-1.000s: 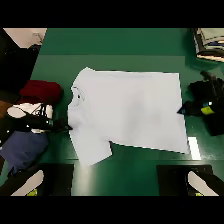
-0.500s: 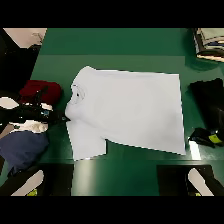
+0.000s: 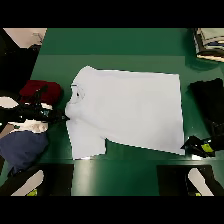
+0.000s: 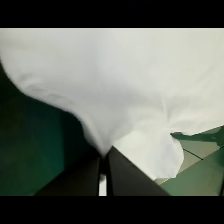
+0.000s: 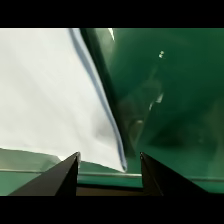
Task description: Fold the shirts.
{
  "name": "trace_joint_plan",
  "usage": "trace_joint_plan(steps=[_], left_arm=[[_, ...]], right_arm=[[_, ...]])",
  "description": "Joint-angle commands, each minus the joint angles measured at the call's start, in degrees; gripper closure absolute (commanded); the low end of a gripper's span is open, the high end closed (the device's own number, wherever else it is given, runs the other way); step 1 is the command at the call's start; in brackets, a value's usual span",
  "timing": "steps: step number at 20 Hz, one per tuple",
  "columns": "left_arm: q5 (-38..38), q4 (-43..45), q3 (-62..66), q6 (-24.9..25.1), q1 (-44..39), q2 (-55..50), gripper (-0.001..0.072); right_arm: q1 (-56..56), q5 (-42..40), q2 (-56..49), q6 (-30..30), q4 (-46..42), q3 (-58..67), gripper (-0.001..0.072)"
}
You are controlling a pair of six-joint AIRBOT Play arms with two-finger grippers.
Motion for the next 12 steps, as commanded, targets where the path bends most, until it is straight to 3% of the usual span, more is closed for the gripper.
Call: trace_joint_plan(steps=[1,7,8,10,12], left_arm=[[0.1,0.0,0.0,0.0,0.0,0.0,0.0679],[-0.2,0.0,0.0,0.1,0.0,0.0,0.0679],[-0.4,0.0,0.1,0.2,0.0,0.0,0.0678],[-0.5,0.0,0.0,0.8,0.0,0.0,0.0679],[-1.0,0.0,0.1,1.1,0.0,0.0,0.0678]], right_arm=[[-0.1,-2.9,0.0,-0.3,2.2,-1.1,0.0283],[3.5,-3.1,-5.2,-0.2,2.8,-1.1,0.0291],[5.1,-3.3,-6.6,0.0,2.8,-1.1,0.0372],[8.1,-3.4,-8.3,0.0,2.8,-1.1,0.0423],[10.4,-3.2,-8.6,0.0,2.8,-1.0,0.0684]])
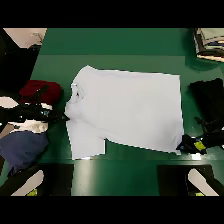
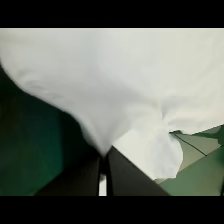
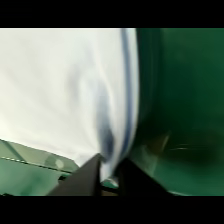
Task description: Fold the shirts.
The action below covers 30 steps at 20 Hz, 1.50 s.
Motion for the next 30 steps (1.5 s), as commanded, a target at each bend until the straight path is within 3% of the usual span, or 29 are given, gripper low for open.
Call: trace_joint_plan(steps=[1,6,11,18,23,30], left_arm=[[-0.5,0.0,0.1,0.5,0.0,0.1,0.0679],[-3.4,0.0,10.9,0.2,0.0,0.1,0.0680],[-8.9,-0.2,42.4,-3.1,0.0,0.1,0.0679],[-8.4,-0.2,85.7,-8.0,0.0,0.5,0.0679],[-0.1,-0.7,87.4,-9.7,0.0,8.5,0.0679],[1.8,-0.3,84.6,-9.9,0.0,11.3,0.0680]], right_arm=[[4.1,-0.8,-1.1,0.4,-0.3,0.3,0.0698],[8.8,-1.2,7.4,5.5,-0.2,15.3,0.0699],[14.6,-6.4,9.8,9.4,-0.2,44.7,0.0699],[16.8,-4.1,3.7,9.9,0.1,81.9,0.0699],[14.4,-4.2,6.2,9.9,-0.1,94.4,0.0699],[5.9,-5.4,11.5,9.9,0.3,87.0,0.0699]])
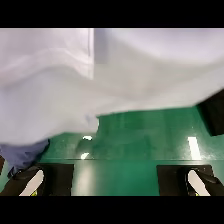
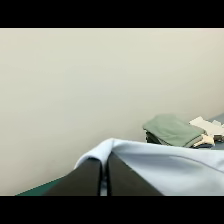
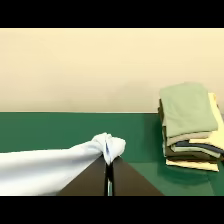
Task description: Fold the shirts.
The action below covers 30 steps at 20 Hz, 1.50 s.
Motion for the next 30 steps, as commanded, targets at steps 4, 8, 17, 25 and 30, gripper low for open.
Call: trace_joint_plan(steps=[4,8,17,25,30], left_arm=[[-3.4,2.0,-19.2,-0.3,0.0,-3.0,0.0679],[-8.9,1.8,-31.0,0.1,0.0,-14.3,0.0679],[9.9,1.5,-34.9,7.5,-8.0,-45.8,0.0678],[22.6,1.6,-34.7,13.7,-8.3,-48.3,0.0678],[9.7,9.3,-34.7,13.4,-8.3,-48.3,0.0679]], right_arm=[[-2.7,9.4,-10.1,0.0,4.3,-2.4,0.0699],[-2.7,20.0,-26.7,0.0,6.1,-2.4,0.0699],[3.9,5.9,-52.4,0.0,5.6,-9.2,0.0700],[5.0,-11.8,-54.9,-0.3,5.5,-8.3,0.0699],[6.8,-4.2,-52.8,-2.1,-0.8,-14.0,0.0700]])
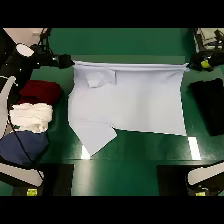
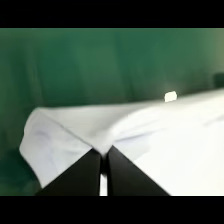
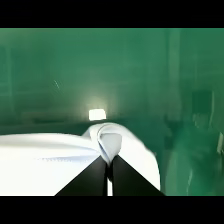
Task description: Fold the shirts.
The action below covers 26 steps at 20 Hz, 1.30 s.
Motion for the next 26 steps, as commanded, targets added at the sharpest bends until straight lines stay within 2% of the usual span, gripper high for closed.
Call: trace_joint_plan(steps=[1,4,9,11,12,13,14,17,19,22,26], left_arm=[[-9.7,7.4,0.0,0.2,0.0,-0.2,0.0679],[-13.8,10.9,-1.9,0.2,0.0,-0.2,0.0678],[-12.8,10.7,-8.8,-1.3,-0.1,-0.2,0.0678],[-13.0,10.8,-9.1,-4.5,-0.1,-0.1,0.0672],[-13.0,10.8,-9.1,-6.8,-0.1,0.0,0.0410],[-13.6,10.8,-8.9,-8.3,0.0,0.0,0.0134],[-14.5,10.8,-8.6,-10.0,0.3,0.1,0.0109],[-22.8,11.0,-6.3,-10.8,2.6,1.0,0.0110],[-26.0,11.2,-9.2,-10.8,4.3,4.5,0.0110],[-24.2,13.4,-22.7,-13.2,4.4,14.5,0.0110],[-19.9,12.9,-45.6,-16.5,2.3,27.9,0.0109]], right_arm=[[2.1,2.4,2.5,-0.7,-7.0,-6.6,0.0701],[3.8,0.4,5.7,-0.7,-8.7,-15.4,0.0700],[3.9,-4.0,8.5,0.9,-8.1,-23.2,0.0698],[3.9,-3.0,8.5,0.9,-7.4,-23.1,0.0694],[3.9,-2.3,8.5,0.9,-5.6,-22.6,0.0597],[3.4,-1.6,8.5,0.9,-3.5,-21.8,0.0358],[2.9,-0.5,8.5,0.8,-1.9,-20.6,0.0321],[1.3,7.7,8.9,-0.5,-1.1,-16.3,0.0322],[-0.2,12.2,11.5,-2.3,-0.6,-17.7,0.0323],[-1.5,13.0,18.4,-4.0,-0.6,-25.9,0.0323],[-1.5,9.1,25.7,-5.9,-0.6,-36.0,0.0323]])
